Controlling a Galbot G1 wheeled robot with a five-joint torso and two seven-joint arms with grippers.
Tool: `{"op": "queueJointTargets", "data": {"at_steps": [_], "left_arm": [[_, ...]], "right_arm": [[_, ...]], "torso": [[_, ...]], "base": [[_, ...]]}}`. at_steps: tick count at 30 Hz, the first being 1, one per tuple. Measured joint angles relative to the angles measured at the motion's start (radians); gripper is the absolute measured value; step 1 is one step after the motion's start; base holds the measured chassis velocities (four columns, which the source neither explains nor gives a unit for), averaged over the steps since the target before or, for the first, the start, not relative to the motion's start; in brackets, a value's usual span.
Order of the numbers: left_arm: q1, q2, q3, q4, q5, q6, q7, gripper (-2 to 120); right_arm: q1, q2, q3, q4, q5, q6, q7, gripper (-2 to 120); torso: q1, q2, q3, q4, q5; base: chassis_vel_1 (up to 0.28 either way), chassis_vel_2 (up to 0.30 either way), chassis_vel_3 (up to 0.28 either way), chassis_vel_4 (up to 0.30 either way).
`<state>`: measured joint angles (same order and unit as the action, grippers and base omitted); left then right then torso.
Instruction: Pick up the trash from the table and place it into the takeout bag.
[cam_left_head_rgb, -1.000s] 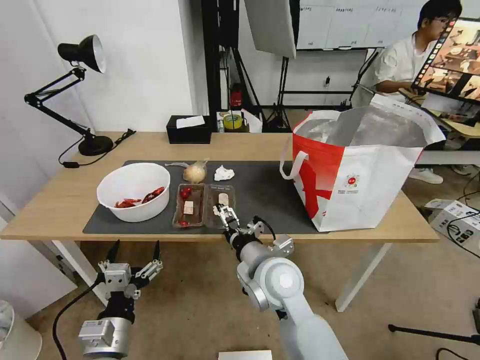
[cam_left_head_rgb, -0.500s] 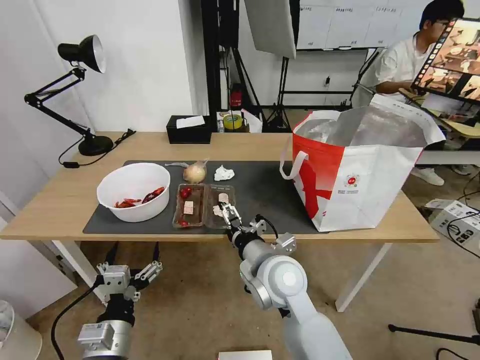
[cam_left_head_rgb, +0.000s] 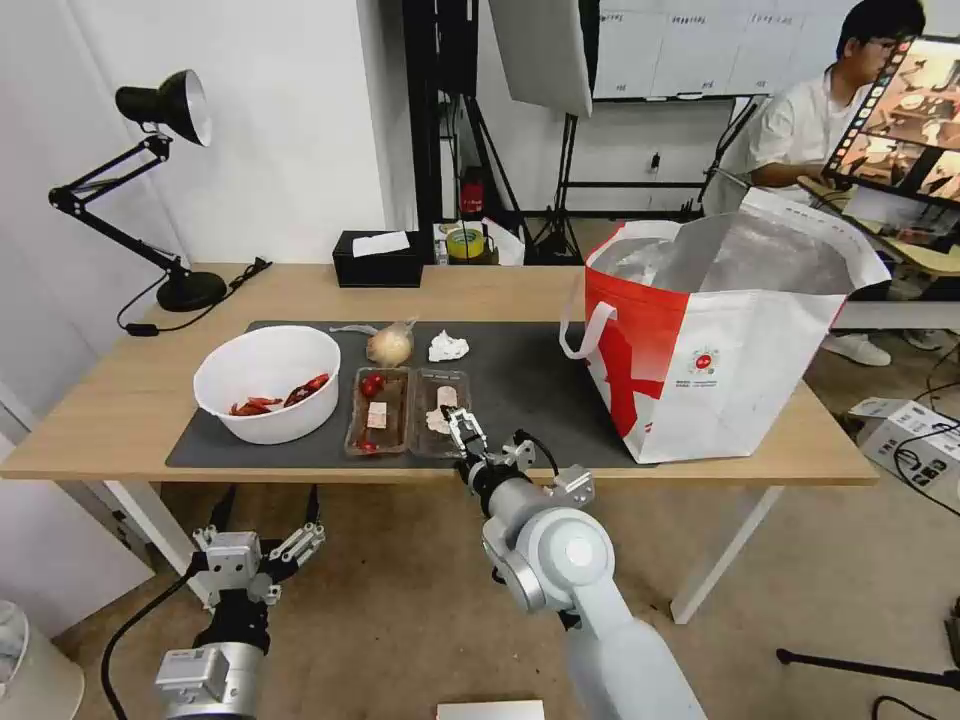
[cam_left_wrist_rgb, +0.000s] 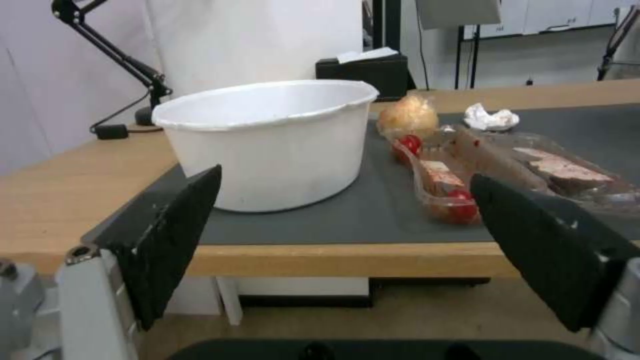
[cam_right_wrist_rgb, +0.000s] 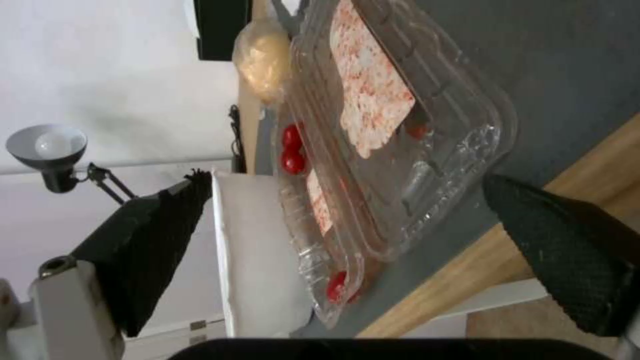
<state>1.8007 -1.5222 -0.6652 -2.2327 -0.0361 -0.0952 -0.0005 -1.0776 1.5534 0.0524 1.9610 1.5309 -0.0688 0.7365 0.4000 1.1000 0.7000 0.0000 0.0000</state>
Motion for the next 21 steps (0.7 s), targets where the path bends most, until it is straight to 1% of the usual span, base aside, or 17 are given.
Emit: {"op": "queueJointTargets", "data": {"at_steps": [21], "left_arm": [[-0.012,0.015,0.001,0.021,-0.009,0.000,-0.001,100]], "right_arm": [[0.036,0.017,0.000,-0.042,-0.010,-0.002,0.005,100]], "torso": [[0.000,0.000,0.000,0.0000,0.0000]], "base": [[0.000,0.000,0.000,0.000]]}}
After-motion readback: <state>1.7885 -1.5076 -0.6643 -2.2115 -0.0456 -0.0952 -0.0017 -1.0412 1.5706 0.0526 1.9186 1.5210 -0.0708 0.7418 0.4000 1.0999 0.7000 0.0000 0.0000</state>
